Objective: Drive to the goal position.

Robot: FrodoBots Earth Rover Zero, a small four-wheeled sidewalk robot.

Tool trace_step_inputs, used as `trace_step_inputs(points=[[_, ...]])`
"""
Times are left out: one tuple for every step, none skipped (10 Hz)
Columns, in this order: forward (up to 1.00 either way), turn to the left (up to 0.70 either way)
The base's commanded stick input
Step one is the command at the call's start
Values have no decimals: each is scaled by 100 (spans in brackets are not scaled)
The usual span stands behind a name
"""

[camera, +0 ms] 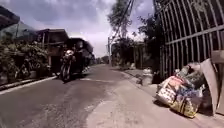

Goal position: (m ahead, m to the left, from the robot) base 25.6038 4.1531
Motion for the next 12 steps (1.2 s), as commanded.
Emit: trace_step_inputs(points=[[70, 0], [70, 0], [70, 0], [70, 0], [70, 0], [70, 0], [70, 0], [70, 0], [70, 0], [70, 0], [70, 0], [70, 0]])
